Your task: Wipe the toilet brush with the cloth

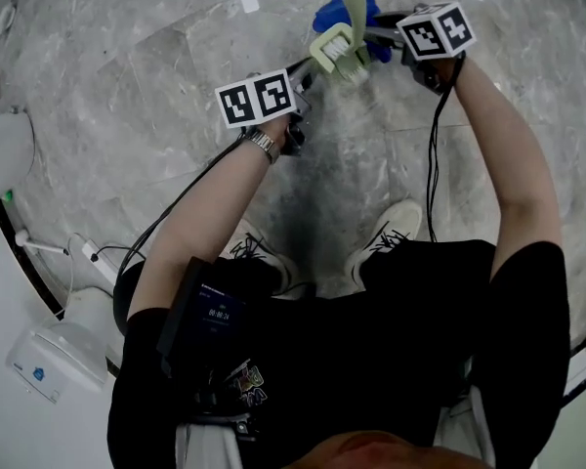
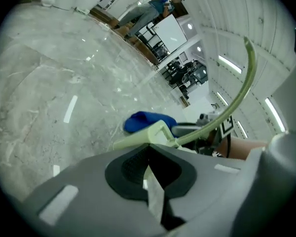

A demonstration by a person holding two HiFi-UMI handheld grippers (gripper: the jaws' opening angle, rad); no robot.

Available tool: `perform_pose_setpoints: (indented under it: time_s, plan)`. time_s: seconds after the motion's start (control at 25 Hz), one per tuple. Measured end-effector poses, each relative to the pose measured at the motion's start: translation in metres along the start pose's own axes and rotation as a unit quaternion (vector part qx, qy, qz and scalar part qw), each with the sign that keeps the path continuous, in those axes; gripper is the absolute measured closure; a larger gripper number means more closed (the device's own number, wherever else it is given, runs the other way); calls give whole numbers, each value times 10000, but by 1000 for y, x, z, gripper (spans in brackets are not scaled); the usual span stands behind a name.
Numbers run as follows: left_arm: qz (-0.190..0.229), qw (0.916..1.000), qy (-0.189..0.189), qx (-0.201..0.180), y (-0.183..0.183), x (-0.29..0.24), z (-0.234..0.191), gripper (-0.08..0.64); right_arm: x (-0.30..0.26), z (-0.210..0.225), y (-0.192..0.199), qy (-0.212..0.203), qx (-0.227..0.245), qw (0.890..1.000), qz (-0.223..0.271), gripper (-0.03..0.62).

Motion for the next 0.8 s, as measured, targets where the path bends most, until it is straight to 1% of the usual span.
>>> perform_pose_setpoints:
  time_s: [0.08,0.2,0.24,0.28,0.32,0.36,0.4,0.44,0.48,0.52,0.6,0.68,0.72,0.8]
  plan:
    - [110,9999,-11,3,-14,1,-3,561,4,-4,15,-1,-292,9995,122,495]
    - [172,9998,17,-100,-30,2,-4,561,7,-7,29,-12,-775,9961,416,495]
    - [187,9997,36,-163,-34,2,-3,543,10,-4,32,76,-840,9953,474,495]
    - [187,9995,46,-265,-36,2,-1,498,14,1,35,221,-895,9944,527,495]
    - [158,9990,28,-420,-36,3,2,476,19,9,35,380,-988,9926,600,495]
    - [93,9980,-26,-623,-34,2,5,472,25,16,35,500,-1123,9899,708,495]
    - [6,9964,-111,-837,-29,2,7,465,31,21,31,543,-1255,9870,846,495]
    - [-71,9948,-208,-999,-23,1,8,465,35,23,25,501,-1326,9849,992,495]
    - [-110,9939,-286,-1056,-18,0,7,458,36,20,15,389,-1290,9846,1115,495]
    - [-111,9943,-325,-1012,-16,-1,7,460,35,13,4,237,-1139,9862,1182,495]
    - [-135,9952,-340,-912,-15,-2,7,462,28,-7,-17,-44,-603,9919,1114,494]
    - [-238,9932,-397,-1067,-15,-3,10,482,16,-27,-36,-294,7,9953,921,495]
    - [-266,9922,-426,-1137,-16,-3,10,484,11,-38,-45,-472,291,9950,834,495]
    - [-243,9923,-442,-1131,-17,-3,10,485,2,-60,-63,-931,754,9902,713,495]
Point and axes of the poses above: the fingertips, and each gripper's own axes: x backward along the fingers, z to its right, y out of its underside, the point moved 2 cm from there along x, backward along the fingers, and after that the axes turned 7 degrees about -z, right-handed, at the moved point
